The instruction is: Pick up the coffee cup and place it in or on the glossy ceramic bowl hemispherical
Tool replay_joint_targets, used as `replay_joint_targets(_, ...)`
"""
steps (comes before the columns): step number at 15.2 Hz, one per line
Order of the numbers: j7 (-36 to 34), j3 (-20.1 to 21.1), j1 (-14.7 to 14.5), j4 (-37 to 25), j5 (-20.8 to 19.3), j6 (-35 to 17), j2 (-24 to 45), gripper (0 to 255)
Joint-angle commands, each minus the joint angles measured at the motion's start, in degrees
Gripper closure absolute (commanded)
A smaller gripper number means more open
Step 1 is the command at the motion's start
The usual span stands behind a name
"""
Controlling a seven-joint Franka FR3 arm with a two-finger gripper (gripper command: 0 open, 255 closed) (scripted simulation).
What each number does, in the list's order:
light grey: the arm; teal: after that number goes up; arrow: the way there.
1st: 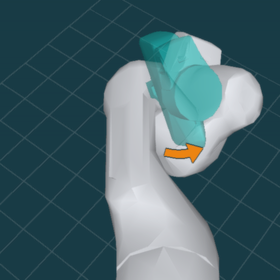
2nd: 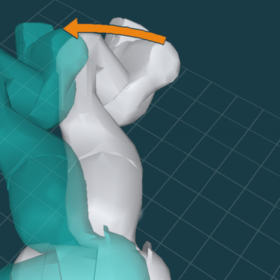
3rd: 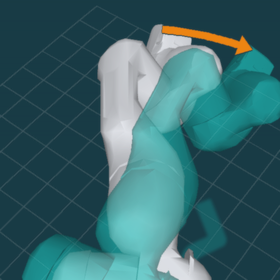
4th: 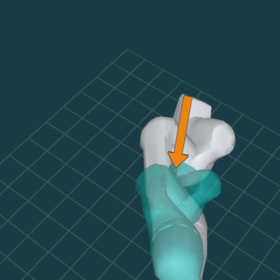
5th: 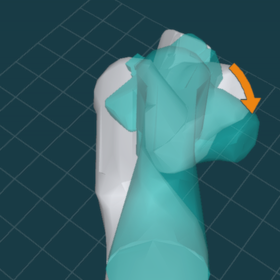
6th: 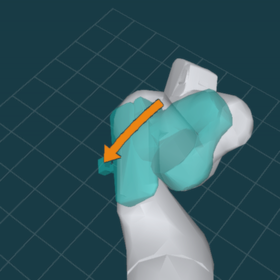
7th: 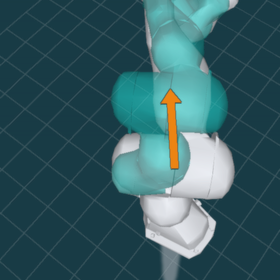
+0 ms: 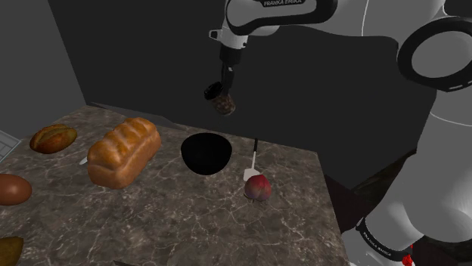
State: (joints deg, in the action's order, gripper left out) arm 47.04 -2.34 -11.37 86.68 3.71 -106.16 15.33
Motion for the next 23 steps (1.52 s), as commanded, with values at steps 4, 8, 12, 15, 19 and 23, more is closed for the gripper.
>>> replay_joint_targets(4,-5.26,1.84,-3.32,7.22,-0.96,-0.82,-6.71,255)
replay_joint_targets(8,-9.88,3.78,-5.87,11.65,-1.52,-0.94,-11.22,255)
replay_joint_targets(12,-13.58,5.51,-7.78,15.0,-1.79,-1.46,-14.18,255)
replay_joint_targets(15,-13.51,5.53,-7.77,17.2,-1.77,-3.75,-14.08,255)
replay_joint_targets(19,-13.43,5.54,-7.78,19.92,-1.75,-6.77,-13.79,255)
replay_joint_targets(23,-13.35,5.55,-7.8,22.42,-1.74,-9.76,-13.3,255)
